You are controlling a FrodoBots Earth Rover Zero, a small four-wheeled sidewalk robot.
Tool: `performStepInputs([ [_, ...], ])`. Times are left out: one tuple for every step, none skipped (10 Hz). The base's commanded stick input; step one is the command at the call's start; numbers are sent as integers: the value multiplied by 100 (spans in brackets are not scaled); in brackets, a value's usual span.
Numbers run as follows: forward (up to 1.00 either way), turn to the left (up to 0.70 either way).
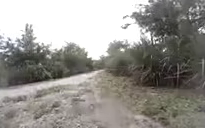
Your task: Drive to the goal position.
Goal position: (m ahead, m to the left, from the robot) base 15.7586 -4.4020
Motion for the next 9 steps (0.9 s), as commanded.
performStepInputs([
  [70,0],
  [70,0],
  [70,0],
  [70,0],
  [70,0],
  [70,0],
  [70,0],
  [70,0],
  [70,0],
])
